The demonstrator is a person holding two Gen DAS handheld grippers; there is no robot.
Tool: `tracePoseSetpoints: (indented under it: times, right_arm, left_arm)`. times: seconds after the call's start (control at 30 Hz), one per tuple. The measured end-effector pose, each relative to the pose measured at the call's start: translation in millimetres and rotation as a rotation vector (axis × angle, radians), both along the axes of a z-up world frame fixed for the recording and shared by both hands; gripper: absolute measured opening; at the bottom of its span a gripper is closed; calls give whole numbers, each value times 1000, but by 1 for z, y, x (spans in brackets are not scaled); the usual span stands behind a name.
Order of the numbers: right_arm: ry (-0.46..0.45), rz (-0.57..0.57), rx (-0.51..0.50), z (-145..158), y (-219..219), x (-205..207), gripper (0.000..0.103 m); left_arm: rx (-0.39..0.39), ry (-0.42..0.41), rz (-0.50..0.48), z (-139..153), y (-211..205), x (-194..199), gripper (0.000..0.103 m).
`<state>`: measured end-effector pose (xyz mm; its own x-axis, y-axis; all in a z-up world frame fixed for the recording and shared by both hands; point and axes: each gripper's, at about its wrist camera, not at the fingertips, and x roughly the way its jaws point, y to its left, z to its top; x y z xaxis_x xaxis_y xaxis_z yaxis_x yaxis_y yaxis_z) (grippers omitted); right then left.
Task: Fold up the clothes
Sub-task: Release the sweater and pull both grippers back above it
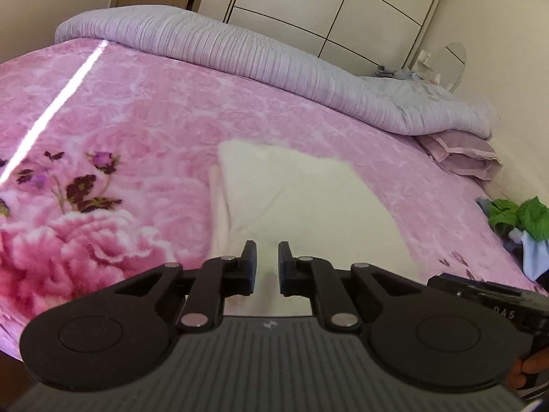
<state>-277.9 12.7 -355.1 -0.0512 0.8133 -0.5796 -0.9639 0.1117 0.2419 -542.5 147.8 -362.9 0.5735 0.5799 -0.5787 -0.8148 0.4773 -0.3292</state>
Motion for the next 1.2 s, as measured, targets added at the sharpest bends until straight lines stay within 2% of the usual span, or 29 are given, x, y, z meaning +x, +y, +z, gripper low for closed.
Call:
tracePoseSetpoints:
  times: [0.07, 0.17, 0.27, 0.37, 0.4, 0.47, 0.53, 0.6, 0.63, 0.7, 0.83, 1.0, 1.2]
  right_arm:
    - [14, 0, 0, -1, -5, -1, 34]
    - [-4, 8, -95, -22, 7, -6, 34]
    - [-23, -10, -101, -34, 8, -10, 34]
    - [-16, -28, -137, -23, 4, -9, 35]
    - [-18, -31, -148, -19, 2, -9, 35]
    - [4, -44, -174, -15, -4, -8, 46]
    - [24, -62, -206, -13, -9, -6, 54]
    - [42, -87, -246, -17, -12, -3, 57]
    - [52, -102, -266, -20, -14, -2, 58]
    - [71, -120, -290, -23, -19, -2, 58]
    - [50, -105, -282, -17, -32, -14, 60]
    - [18, -93, -250, -3, -43, -28, 63]
    - [17, -83, -256, 5, -52, -40, 66]
  left_arm:
    - [-24, 42, 9, -12, 0, 4, 8]
    - [-46, 37, 22, -32, 6, 6, 6]
    - [-59, 54, 31, -27, 7, 7, 5]
    - [-73, 84, 41, -16, 0, 9, 5]
    - [-74, 91, 42, -13, -3, 10, 10]
    - [-73, 114, 39, -5, -14, 14, 22]
    - [-60, 156, 30, 0, -28, 20, 42]
    - [-33, 227, 25, 3, -43, 29, 52]
    - [-18, 261, 21, 3, -50, 32, 53]
    - [-16, 303, 12, -1, -60, 36, 53]
    - [-49, 326, 19, -4, -72, 36, 53]
    - [-15, 383, 44, 7, -88, 37, 53]
    - [9, 434, 70, 15, -105, 32, 53]
